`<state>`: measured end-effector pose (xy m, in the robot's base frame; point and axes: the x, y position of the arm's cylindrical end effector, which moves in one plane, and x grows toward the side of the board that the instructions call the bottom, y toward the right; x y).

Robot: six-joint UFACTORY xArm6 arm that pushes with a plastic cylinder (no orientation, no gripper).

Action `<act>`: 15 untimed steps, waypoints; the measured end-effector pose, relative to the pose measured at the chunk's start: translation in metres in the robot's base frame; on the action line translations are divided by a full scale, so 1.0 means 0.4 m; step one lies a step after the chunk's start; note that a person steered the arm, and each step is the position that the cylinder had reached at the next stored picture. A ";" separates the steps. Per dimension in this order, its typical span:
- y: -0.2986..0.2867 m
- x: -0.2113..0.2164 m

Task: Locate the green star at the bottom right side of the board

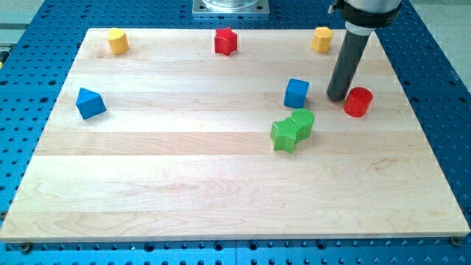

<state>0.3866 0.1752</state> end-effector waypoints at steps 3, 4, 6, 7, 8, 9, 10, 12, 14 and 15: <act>0.059 0.094; -0.095 0.129; -0.193 0.236; -0.194 0.238; -0.194 0.238; -0.194 0.238; -0.250 0.194; -0.436 0.187; -0.337 0.293; -0.247 0.365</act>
<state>0.5325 0.0766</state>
